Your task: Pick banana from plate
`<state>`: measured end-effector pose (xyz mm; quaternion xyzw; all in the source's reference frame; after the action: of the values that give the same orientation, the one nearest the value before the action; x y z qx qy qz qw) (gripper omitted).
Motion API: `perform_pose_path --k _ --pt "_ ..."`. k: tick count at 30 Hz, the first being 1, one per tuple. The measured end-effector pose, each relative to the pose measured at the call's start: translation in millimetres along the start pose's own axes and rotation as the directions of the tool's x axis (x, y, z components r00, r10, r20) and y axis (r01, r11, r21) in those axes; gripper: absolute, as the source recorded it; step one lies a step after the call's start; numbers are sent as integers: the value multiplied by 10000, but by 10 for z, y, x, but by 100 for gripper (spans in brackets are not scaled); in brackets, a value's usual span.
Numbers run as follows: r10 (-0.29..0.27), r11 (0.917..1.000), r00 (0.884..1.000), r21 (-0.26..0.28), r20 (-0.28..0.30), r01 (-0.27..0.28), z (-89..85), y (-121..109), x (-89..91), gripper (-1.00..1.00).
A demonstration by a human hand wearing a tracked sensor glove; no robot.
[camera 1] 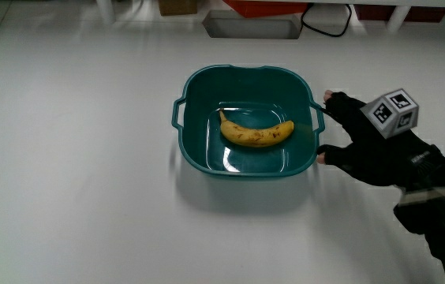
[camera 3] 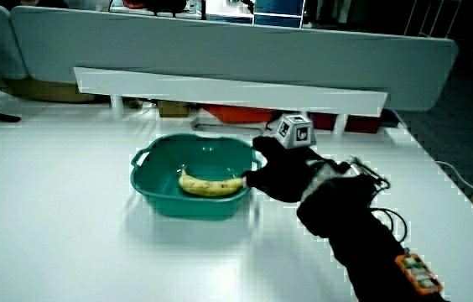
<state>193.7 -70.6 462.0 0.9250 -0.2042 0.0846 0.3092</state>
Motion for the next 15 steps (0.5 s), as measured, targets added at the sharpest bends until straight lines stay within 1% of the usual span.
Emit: perform_pose_path --k 4,8,11,12,15 --pt "365 9990 9991 -248 202 -360 -48 186 -188 0" --pt "734 9962 9965 -503 395 -714 -97 371 -376 0" --pt "352 9987 9969 -390 702 -325 -220 531 -384 0" --pt "290 9970 9965 -733 784 -233 -266 599 -389 0" --pt "631 9949 9930 -845 997 -547 -182 657 -553 0"
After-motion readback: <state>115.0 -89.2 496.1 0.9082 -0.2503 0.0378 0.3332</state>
